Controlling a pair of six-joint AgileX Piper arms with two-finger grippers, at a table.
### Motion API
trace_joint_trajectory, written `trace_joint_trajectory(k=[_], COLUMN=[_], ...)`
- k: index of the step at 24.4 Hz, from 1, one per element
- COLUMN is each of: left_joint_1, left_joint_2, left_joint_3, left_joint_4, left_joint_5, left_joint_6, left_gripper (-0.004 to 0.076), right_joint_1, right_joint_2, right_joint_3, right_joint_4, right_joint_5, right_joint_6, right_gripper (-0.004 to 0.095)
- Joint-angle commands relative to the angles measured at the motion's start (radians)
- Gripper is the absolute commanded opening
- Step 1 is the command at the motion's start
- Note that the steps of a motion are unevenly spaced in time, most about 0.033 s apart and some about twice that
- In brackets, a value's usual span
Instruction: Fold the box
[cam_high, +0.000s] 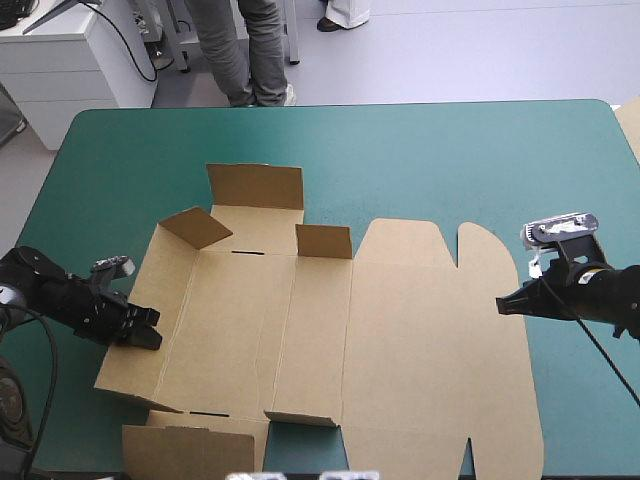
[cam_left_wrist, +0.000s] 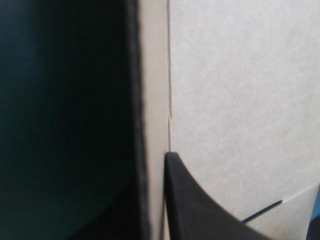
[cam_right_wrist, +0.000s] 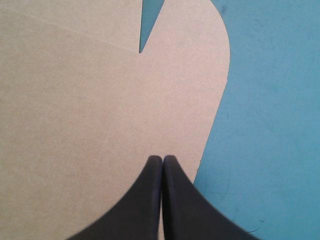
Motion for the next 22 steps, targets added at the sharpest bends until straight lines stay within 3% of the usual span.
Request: trace_joint_trajectory(k=[1,11,17,22], left_joint_1=[-0.021,-0.034,-0.143,-0.342], left_joint_2=[-0.003,-0.003,-0.003,-0.003], left_joint_3=[-0.012,-0.267,-0.471,-0.670], left_joint_4=[0.021,0.001,0.113,0.282], left_joint_5=[0.073,0.073,0.068,-0.067], left_joint_6=[0.013,0.013,0.051,0.054], left_gripper=[0.0003,-0.0008,-0.0008,-0.0008], right_joint_1=[-0.006,-0.006,-0.006,-0.006], right_joint_2=[-0.018,-0.018,-0.018,-0.018], right_joint_3=[-0.023,-0.023,-0.023,-0.023], right_joint_4=[0.018,0.018,0.018,0.018], right_joint_5=[-0.035,-0.033,-0.033,-0.035], right_joint_6=[-0.009,-0.009,0.006,0.038], right_gripper=[-0.0021,-0.0021,-0.0021,-0.0021])
